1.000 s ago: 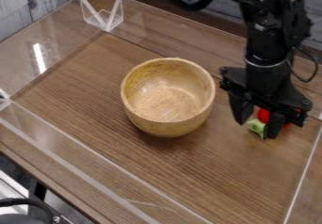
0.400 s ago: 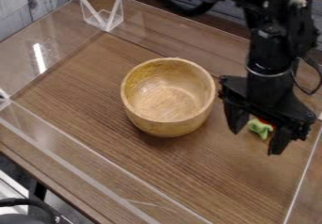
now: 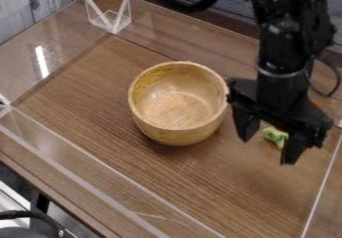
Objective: Move the red fruit to the right side of the table
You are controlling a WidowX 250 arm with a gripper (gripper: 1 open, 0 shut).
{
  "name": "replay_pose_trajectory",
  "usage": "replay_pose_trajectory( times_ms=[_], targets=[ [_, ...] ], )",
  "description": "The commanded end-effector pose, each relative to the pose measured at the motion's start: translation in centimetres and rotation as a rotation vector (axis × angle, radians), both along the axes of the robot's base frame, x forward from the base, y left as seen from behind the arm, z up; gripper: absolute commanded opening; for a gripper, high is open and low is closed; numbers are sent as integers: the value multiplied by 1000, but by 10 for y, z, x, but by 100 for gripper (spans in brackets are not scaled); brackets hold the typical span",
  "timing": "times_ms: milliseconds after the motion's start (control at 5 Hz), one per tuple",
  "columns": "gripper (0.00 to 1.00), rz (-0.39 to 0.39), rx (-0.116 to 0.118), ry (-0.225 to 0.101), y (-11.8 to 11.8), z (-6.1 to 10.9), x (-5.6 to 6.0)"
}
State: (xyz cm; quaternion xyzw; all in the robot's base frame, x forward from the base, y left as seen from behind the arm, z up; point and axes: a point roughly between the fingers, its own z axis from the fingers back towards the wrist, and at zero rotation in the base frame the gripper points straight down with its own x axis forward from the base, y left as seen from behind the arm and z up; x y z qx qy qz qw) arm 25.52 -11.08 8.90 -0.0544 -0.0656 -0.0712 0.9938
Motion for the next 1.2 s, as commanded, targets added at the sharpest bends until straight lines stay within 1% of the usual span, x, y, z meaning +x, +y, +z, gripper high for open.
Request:
replay_pose_trajectory(
  times_ms=[0, 200, 400, 800, 1000],
  targets=[
    [0, 45, -13, -39, 3, 18, 19],
    [0, 38, -11, -24, -1, 8, 15],
    [100, 37, -11, -15, -3, 6, 14],
    [100, 102, -11, 9, 2, -11, 14],
    [100, 113, -9, 12, 8, -17, 18]
  ],
)
